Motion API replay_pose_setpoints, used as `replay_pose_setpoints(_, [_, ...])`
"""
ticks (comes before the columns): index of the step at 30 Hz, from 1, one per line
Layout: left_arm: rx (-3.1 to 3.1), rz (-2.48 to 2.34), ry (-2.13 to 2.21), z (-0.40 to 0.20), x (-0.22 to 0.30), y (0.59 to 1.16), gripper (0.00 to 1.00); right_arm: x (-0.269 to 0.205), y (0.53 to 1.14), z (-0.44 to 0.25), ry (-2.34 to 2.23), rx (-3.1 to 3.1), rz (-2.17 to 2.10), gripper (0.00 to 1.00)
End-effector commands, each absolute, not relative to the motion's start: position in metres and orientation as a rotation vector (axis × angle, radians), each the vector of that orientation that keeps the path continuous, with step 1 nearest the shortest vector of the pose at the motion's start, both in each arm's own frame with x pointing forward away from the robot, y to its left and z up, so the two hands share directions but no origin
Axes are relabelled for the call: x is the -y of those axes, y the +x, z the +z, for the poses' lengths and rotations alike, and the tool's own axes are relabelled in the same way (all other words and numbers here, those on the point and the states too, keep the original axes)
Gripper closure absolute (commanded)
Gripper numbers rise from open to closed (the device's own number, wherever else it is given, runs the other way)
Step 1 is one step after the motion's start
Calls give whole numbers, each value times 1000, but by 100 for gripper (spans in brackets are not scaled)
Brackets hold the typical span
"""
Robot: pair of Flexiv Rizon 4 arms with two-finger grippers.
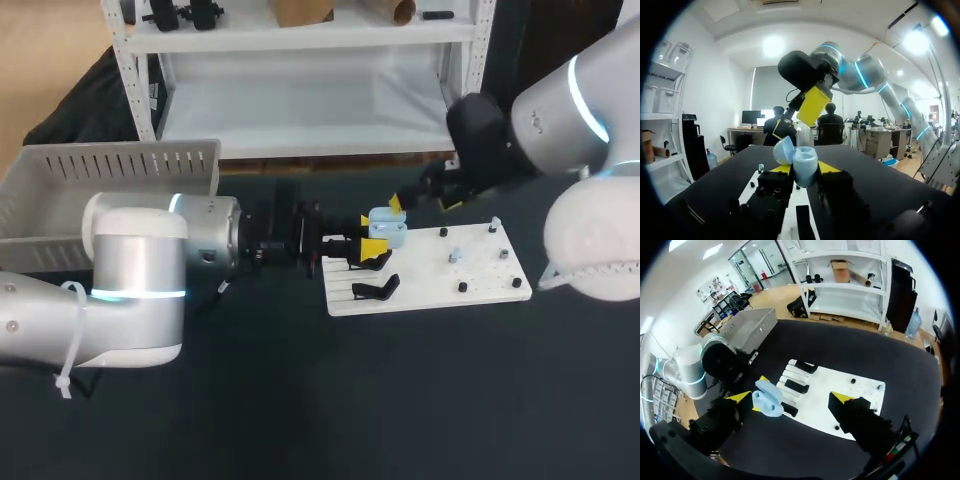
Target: Pick up each earbud case from the left stands, insert the matching earbuds, close the lid, and place the case in the box.
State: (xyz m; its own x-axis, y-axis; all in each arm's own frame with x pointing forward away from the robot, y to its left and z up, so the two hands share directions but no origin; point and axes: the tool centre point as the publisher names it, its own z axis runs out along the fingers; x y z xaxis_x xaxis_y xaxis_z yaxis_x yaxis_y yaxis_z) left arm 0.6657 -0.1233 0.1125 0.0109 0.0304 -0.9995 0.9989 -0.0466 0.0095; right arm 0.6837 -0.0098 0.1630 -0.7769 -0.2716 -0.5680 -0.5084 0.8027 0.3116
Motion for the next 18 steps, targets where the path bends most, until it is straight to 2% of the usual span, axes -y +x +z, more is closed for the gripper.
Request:
replay_pose_setpoints(1, [-1188, -1215, 1273, 113, 119, 664, 100, 34, 675, 183, -626, -2441, 524, 0])
replay_pose_setpoints(11, [-1158, -1212, 1266, 112, 115, 659, 100, 103, 695, 182, -694, -2520, 222, 0])
replay_pose_setpoints(18, [-1155, -1210, 1267, 113, 114, 658, 100, 126, 710, 159, -690, -2630, 140, 0])
